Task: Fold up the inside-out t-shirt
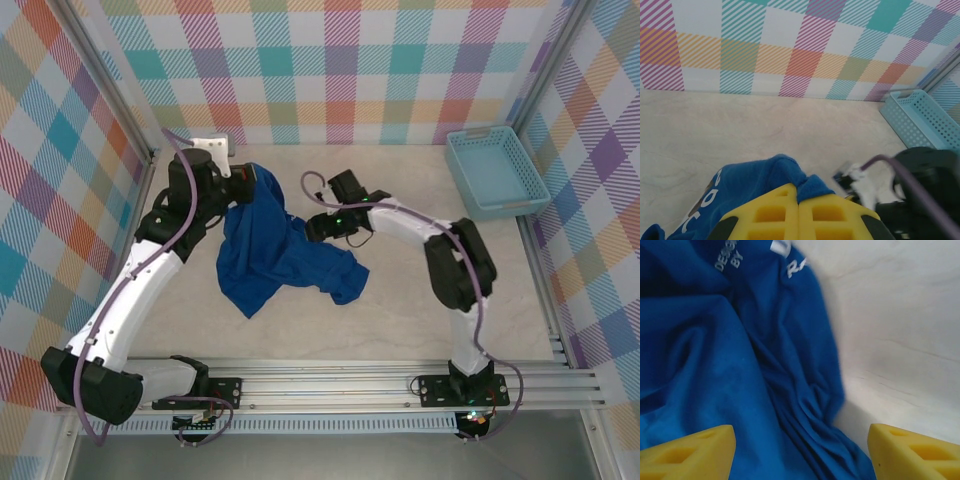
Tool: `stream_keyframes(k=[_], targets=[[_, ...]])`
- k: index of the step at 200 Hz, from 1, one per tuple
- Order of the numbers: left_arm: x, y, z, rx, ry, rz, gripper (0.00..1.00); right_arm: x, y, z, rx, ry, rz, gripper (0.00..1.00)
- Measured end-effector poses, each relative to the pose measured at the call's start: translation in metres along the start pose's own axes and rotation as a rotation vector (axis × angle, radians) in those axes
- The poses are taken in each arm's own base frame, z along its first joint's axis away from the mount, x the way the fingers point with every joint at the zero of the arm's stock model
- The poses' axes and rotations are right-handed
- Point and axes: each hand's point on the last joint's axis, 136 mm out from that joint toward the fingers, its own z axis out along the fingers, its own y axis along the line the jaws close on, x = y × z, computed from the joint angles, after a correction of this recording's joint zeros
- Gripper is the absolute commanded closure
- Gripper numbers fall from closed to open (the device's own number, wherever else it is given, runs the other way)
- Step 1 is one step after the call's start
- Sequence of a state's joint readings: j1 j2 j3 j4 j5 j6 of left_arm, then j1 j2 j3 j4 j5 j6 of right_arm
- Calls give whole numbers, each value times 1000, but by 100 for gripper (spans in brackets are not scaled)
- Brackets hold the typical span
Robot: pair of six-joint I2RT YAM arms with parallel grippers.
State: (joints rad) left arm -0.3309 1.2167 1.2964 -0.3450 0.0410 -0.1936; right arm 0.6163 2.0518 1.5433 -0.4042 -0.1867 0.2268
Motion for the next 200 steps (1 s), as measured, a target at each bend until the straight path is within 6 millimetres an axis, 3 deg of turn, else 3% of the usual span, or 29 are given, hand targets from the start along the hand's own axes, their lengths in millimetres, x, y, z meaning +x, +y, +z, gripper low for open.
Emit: stream_keyframes(k=[18,42,66,84,98,113,131,149,162,176,189,200], targets=[[-3,-1,-4,2,-11,0,100,-1,7,24,-27,25,10,35],[-7,-1,-10,-3,-30,1,100,-3,13,47,-48,41,12,73],[-10,2,-13,-19,-43,0,100,-3,6,52,-27,47,13,99],[-11,6,-13,-41,-50,-1,100,-19,-8,39,-6,10,23,100],[-16,11,-12,-64,-75,-3,100,-44,-27,12,20,-57,46,100],[-28,18,-8,-93,-106,-8,100,-87,-48,-41,59,-189,50,100],[-52,24,-4,-113,-152,-9,100,-135,-61,-132,121,-398,14,100],[-75,17,-12,-80,-210,3,100,-158,-45,-230,173,-606,-57,95],[-84,4,-24,-17,-247,11,100,-151,-20,-284,180,-718,-107,83],[-79,-10,-39,78,-274,-2,100,-125,-4,-317,181,-776,-126,76],[-50,-23,-49,179,-253,-23,100,-92,-4,-312,179,-751,-104,72],[-8,-28,-45,244,-179,-44,100,-55,-18,-287,197,-671,-56,69]])
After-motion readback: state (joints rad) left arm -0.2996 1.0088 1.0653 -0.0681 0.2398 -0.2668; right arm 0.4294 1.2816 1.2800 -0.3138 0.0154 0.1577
